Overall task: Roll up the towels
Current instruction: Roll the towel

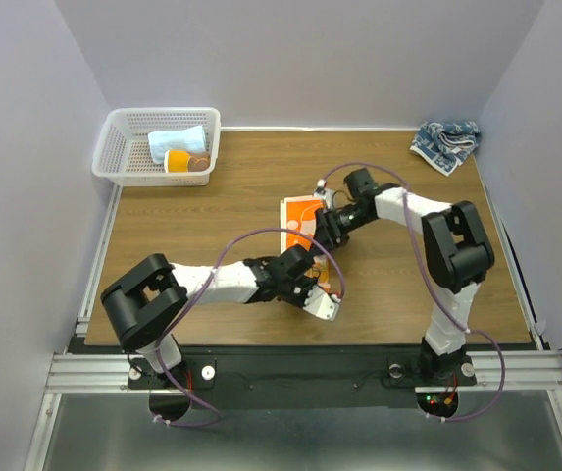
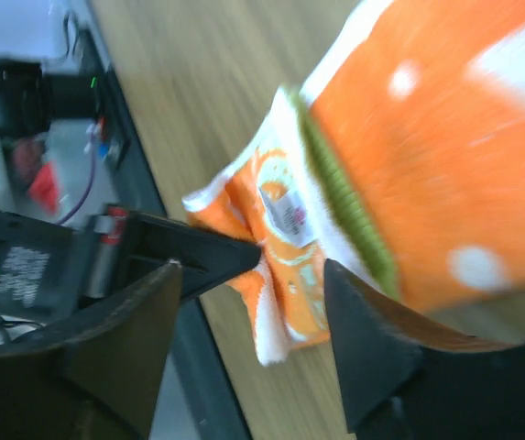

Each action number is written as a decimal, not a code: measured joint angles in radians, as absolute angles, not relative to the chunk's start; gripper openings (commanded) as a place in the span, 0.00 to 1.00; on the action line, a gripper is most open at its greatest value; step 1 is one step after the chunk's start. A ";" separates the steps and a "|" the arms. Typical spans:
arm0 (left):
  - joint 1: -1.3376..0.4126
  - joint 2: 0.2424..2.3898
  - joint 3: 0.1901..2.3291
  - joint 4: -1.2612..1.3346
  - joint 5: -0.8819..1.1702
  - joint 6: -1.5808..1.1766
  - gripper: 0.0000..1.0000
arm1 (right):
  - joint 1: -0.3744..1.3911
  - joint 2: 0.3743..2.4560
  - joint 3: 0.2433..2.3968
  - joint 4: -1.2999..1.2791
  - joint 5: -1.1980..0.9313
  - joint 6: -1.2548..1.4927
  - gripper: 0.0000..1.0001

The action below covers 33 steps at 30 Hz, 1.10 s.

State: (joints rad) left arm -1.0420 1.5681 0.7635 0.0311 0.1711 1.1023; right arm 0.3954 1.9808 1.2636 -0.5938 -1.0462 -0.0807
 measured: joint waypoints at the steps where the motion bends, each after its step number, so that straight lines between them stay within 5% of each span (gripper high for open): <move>1: -1.029 1.593 0.805 -0.017 0.209 1.087 0.03 | 0.378 1.954 1.280 -0.594 -1.026 -0.082 0.73; 5: -0.966 1.669 0.924 -0.165 0.342 1.037 0.03 | 0.302 1.807 1.312 -0.598 -0.934 -0.090 0.93; 9: -0.900 1.713 0.999 -0.282 0.452 1.003 0.04 | 0.224 1.659 1.312 -0.632 -0.858 -0.115 1.00; 15: -0.814 1.868 1.196 -0.493 0.645 0.984 0.05 | 0.171 1.419 1.288 -0.714 -0.773 -0.208 0.99; 23: -0.700 2.168 1.523 -0.849 0.956 0.998 0.06 | 0.205 1.237 1.200 -0.889 -0.771 -0.371 0.86; 33: -0.613 2.370 1.675 -1.119 1.151 1.000 0.06 | 0.600 1.234 1.010 -0.791 -0.513 -0.377 0.74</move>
